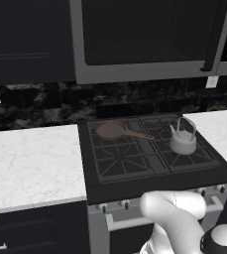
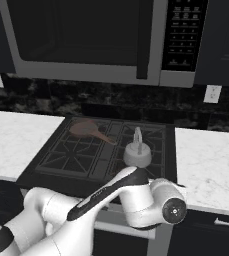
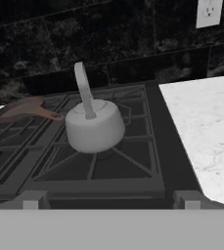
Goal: Pick the kettle from the counter and place it on a stove burner. Then turn the burner on.
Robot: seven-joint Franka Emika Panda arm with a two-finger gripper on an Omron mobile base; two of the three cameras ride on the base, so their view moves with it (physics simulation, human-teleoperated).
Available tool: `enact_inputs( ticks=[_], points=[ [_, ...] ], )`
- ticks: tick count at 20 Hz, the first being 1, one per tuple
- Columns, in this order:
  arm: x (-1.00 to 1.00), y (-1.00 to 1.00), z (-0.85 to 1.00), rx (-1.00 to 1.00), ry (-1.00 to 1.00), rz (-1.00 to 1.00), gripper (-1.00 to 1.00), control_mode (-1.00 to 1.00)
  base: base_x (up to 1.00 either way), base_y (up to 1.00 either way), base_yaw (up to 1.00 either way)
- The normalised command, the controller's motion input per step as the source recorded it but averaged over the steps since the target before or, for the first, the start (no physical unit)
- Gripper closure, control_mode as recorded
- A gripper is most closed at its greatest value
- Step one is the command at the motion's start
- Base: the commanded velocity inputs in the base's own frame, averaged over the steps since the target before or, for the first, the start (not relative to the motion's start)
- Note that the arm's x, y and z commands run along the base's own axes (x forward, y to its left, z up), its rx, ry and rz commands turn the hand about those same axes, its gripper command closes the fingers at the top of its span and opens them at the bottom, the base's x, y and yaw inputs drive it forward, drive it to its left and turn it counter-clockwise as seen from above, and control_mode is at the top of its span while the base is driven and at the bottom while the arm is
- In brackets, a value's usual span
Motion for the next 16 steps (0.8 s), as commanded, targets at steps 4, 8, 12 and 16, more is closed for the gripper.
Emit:
enact_inputs(
  ticks=[4,8,12,16],
  points=[
    [-0.09,0.00,-0.68,0.04,-0.08,0.00,-1.00,-1.00,0.00,0.00,0.00],
    [0.00,0.00,-0.69,0.04,-0.10,0.00,-1.00,-1.00,0.00,0.00,0.00],
    [0.00,-0.05,-0.37,0.05,-0.07,0.00,-1.00,-1.00,0.00,0.00,0.00],
    [0.00,-0.21,-0.04,0.11,-0.01,0.00,-1.00,-1.00,0.00,0.00,0.00]
  ],
)
